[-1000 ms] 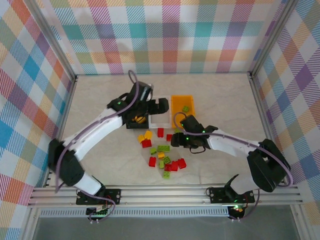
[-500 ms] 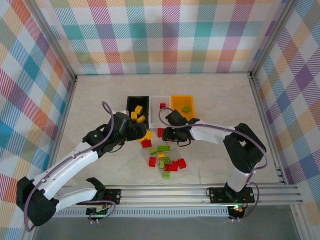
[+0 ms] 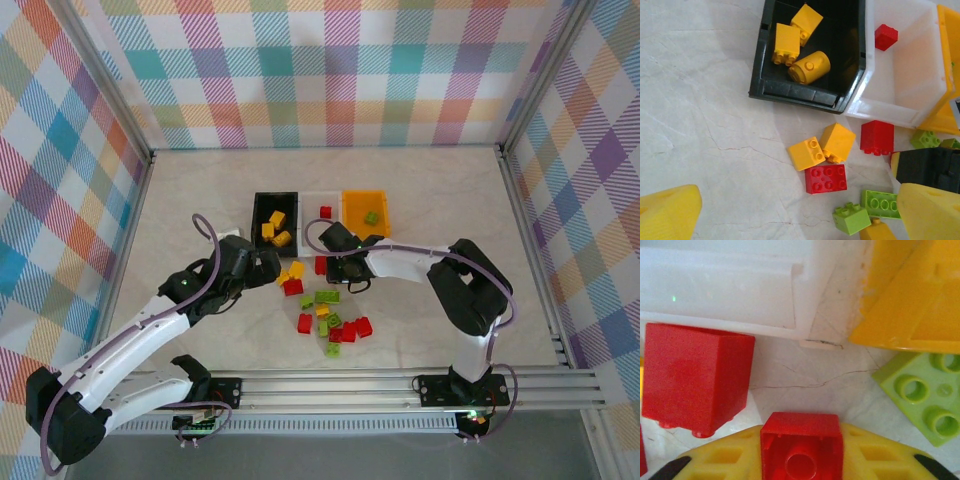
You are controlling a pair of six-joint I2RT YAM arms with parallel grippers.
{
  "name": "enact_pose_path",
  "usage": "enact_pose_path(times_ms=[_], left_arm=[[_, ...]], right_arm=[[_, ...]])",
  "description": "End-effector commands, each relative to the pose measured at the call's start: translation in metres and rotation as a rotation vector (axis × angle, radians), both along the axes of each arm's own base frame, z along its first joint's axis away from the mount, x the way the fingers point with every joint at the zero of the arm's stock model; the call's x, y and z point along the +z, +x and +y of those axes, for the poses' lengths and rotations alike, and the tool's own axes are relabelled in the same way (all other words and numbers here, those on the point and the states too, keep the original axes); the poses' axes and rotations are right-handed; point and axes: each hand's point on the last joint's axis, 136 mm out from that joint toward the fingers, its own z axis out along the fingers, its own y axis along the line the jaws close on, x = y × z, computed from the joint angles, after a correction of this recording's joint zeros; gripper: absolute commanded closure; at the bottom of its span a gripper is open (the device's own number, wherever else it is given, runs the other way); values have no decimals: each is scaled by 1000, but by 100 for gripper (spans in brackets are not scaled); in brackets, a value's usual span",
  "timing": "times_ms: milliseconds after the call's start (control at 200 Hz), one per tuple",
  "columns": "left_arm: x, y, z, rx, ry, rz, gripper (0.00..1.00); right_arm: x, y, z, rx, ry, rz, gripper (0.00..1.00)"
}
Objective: Sort the legos into containers by color
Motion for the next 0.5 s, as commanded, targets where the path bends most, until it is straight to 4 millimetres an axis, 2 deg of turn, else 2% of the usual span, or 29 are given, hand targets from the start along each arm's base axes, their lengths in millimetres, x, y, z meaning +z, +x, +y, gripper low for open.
enact_pose_path(times_ms=[0,65,180,245,365,495], left_arm=[[-7,-6,9,13,33,5,0],[-8,-7,11,10,36,1,0],[-13,-9,9,-12,35,9,0],[-19,-12,9,-18,36,21,0],[-28,-15,10,-9,27,32,0],[-30,-16,7,-7,2,39,0]], right_arm=[[13,-3,-2,12,4,-25,66],[24,-7,-3,20,28,-44,67],[60,-19,6,85,119,-93,65],[82,-16,9,100,153,-133,64],[112,6,26,124,200,-189,63],[117,42,41,102,205,-203,63]])
